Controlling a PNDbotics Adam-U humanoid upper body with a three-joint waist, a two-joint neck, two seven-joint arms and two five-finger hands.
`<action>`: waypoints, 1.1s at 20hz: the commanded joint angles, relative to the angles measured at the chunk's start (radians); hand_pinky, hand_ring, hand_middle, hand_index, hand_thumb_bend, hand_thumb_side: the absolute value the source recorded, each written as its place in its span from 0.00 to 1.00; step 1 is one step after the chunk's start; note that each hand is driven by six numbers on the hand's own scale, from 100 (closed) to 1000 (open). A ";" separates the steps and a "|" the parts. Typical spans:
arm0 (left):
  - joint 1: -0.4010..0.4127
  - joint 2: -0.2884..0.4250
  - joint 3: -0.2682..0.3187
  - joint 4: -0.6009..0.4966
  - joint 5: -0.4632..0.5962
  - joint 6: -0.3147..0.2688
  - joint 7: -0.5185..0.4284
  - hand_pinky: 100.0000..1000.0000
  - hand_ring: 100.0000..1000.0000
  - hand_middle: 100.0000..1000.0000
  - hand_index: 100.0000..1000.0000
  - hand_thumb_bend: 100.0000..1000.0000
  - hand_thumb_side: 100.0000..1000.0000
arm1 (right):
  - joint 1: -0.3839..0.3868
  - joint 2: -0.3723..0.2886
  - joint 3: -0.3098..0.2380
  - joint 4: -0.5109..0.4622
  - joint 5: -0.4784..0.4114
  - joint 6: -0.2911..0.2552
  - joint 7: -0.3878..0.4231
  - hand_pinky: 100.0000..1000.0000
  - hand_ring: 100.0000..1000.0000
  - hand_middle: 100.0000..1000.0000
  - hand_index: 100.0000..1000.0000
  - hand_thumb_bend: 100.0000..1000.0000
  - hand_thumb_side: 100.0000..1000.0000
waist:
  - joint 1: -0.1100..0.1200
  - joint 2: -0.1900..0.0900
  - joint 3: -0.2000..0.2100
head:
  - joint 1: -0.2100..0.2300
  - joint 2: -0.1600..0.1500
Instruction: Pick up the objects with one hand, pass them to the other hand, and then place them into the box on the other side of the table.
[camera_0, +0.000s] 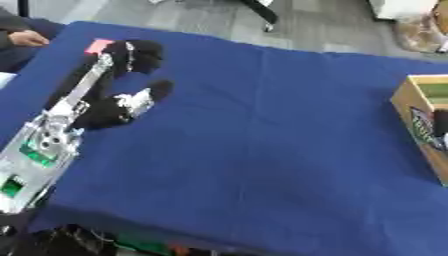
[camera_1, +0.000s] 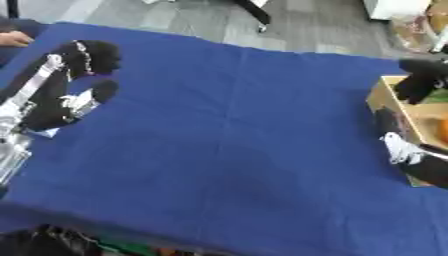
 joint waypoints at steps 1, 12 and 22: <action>-0.019 0.135 0.026 -0.017 -0.080 -0.014 -0.072 0.78 0.73 0.70 0.83 0.52 0.57 | -0.007 0.003 0.009 -0.021 0.028 -0.007 0.024 0.34 0.44 0.47 0.78 0.06 0.23 | 0.018 -0.017 0.000 | 0.024 -0.002; -0.005 0.434 0.008 -0.017 -0.465 -0.071 -0.400 0.90 0.86 0.83 0.93 0.85 0.34 | 0.019 0.016 0.026 -0.021 0.051 0.011 0.024 0.34 0.43 0.46 0.77 0.02 0.23 | 0.035 -0.019 -0.009 | 0.037 -0.002; -0.034 0.437 -0.015 0.121 -0.590 0.002 -0.689 0.90 0.86 0.83 0.93 0.87 0.23 | 0.028 0.015 0.031 -0.021 0.046 0.015 0.026 0.34 0.43 0.45 0.77 0.01 0.23 | 0.041 -0.022 -0.019 | 0.044 -0.002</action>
